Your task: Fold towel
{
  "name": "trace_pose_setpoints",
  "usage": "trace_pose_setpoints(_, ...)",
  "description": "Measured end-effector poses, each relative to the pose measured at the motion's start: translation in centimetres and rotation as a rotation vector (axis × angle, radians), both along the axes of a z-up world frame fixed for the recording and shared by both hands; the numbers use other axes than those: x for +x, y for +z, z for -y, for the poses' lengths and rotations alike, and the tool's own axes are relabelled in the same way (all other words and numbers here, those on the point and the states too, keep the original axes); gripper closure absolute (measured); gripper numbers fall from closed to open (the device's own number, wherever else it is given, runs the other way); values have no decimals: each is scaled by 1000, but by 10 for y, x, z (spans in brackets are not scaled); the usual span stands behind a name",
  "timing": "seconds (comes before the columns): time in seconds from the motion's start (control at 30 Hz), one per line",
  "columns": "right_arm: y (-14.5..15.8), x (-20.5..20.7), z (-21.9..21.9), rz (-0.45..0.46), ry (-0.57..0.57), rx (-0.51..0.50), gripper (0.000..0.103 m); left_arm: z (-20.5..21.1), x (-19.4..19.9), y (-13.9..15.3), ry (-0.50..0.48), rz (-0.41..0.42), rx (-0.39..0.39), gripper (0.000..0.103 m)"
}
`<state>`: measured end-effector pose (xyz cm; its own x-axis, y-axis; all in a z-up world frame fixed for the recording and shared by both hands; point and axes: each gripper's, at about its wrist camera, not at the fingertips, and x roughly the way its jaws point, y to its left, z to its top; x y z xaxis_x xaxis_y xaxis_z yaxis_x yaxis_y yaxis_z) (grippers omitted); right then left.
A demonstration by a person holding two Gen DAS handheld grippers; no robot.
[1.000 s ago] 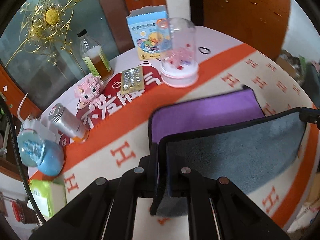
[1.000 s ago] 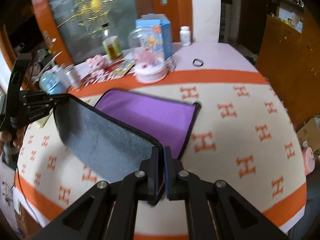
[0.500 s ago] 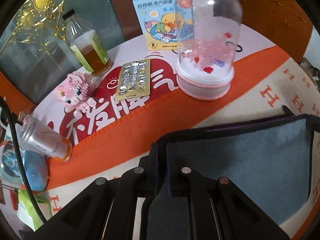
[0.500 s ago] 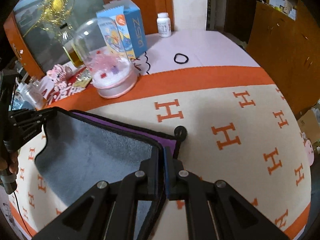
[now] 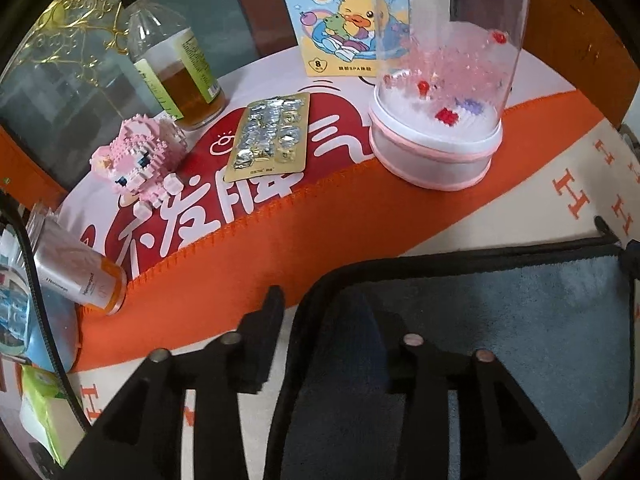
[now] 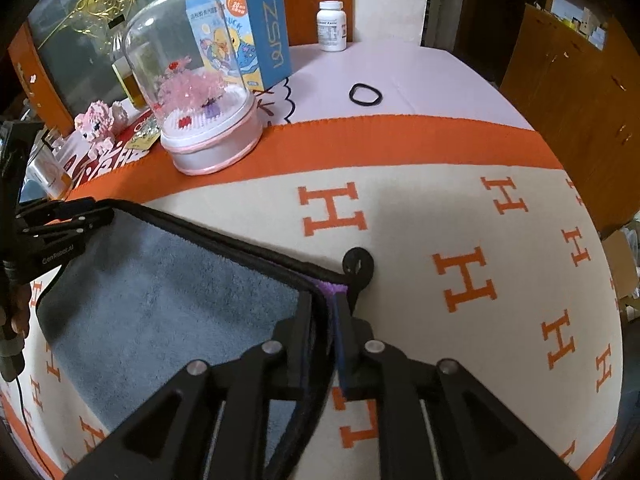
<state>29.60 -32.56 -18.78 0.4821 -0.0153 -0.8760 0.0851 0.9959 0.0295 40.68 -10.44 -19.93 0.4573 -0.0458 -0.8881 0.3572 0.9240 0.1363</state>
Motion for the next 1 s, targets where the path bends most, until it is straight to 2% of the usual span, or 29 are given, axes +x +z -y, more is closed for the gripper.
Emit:
trace_pose_setpoints(0.1, 5, -2, 2, 14, -17, -7, 70, -4, -4, 8, 14, 13, -28, 45)
trace_pose_setpoints(0.17, 10, -4, 1, 28, -23, -13, 67, -6, -9, 15, 22, 26, -44, 33)
trace_pose_setpoints(0.23, 15, -7, 0, 35, -25, -15, 66, -9, -15, 23, 30, 36, -61, 29)
trace_pose_setpoints(0.5, 36, -26, -11, 44, -34, 1, 66, -24, -47, 59, 74, 55, -139, 18)
trace_pose_setpoints(0.63, 49, -41, -19, 47, -42, 23, 66, -33, -78, 82, 66, 55, -201, 12)
trace_pose_setpoints(0.8, 71, -65, -37, 77, -40, 23, 65, -55, -122, 115, 53, 109, -243, 2)
trace_pose_setpoints(0.93, 90, -89, -52, 116, -46, 26, 50, -75, -156, 137, 58, 133, -270, 1)
trace_pose_setpoints(1.0, 100, -102, -59, 137, -51, 20, 48, -82, -173, 146, 60, 134, -273, 1)
